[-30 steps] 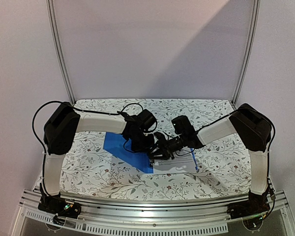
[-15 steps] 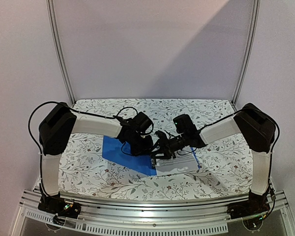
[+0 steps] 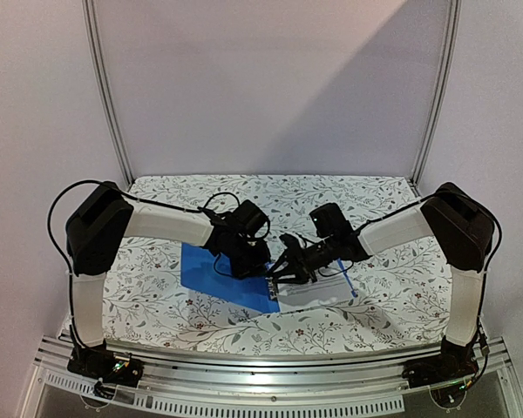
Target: Put the files into the folder
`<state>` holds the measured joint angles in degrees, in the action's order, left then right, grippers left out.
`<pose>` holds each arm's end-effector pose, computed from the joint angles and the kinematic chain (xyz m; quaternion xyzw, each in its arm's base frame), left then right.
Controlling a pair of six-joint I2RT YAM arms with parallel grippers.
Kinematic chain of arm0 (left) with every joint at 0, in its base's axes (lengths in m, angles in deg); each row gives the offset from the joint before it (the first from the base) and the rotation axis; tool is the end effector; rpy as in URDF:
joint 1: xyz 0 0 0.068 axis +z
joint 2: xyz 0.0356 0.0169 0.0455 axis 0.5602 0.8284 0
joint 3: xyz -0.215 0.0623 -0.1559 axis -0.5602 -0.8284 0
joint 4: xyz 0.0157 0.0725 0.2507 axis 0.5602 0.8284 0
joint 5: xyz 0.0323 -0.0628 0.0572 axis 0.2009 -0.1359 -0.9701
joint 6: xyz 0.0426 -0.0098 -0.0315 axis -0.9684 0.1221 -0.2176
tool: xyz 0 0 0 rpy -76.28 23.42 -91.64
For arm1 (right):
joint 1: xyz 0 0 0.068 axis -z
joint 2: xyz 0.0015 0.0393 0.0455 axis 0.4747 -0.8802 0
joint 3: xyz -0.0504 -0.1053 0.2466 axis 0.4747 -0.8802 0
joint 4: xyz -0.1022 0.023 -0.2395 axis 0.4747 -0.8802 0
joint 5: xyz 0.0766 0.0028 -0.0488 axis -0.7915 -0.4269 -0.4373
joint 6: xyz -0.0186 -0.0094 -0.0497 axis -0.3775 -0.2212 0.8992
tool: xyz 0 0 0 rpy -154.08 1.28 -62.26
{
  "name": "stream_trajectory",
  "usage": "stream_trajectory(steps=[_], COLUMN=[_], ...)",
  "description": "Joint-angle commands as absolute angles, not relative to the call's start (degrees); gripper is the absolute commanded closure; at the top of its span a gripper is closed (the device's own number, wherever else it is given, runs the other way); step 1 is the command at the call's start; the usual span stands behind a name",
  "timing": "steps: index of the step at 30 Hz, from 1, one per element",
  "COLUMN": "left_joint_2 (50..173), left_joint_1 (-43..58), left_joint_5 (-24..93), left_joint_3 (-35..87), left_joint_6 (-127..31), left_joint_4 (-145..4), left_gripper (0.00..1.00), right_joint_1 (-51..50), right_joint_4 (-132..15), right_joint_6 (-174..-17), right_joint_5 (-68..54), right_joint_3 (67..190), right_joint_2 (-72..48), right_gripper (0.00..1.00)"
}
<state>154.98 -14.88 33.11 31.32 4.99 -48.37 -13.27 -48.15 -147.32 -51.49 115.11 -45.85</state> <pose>0.2751 -0.3223 0.1331 -0.1173 0.9599 -0.2394 0.0868 0.2783 0.2848 0.1290 0.0540 -0.8397 -0.5344 0.0799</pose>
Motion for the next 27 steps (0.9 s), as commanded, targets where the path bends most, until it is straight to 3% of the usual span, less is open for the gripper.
stream_trajectory(steps=[1,27], left_joint_2=[155.6,155.6], left_joint_1=[-15.0,-14.7], left_joint_5=[32.9,32.5], left_joint_3=[29.5,29.3], left_joint_6=[5.5,5.2], left_joint_4=[-46.3,-46.0], left_gripper=[1.00,1.00], right_joint_1=[-13.1,-13.1], right_joint_4=[-49.3,-43.5], right_joint_6=[-147.1,-151.1], right_joint_5=[-51.4,-52.5], right_joint_3=[113.8,113.6], right_joint_2=[-44.7,-48.4], right_gripper=[0.74,0.84])
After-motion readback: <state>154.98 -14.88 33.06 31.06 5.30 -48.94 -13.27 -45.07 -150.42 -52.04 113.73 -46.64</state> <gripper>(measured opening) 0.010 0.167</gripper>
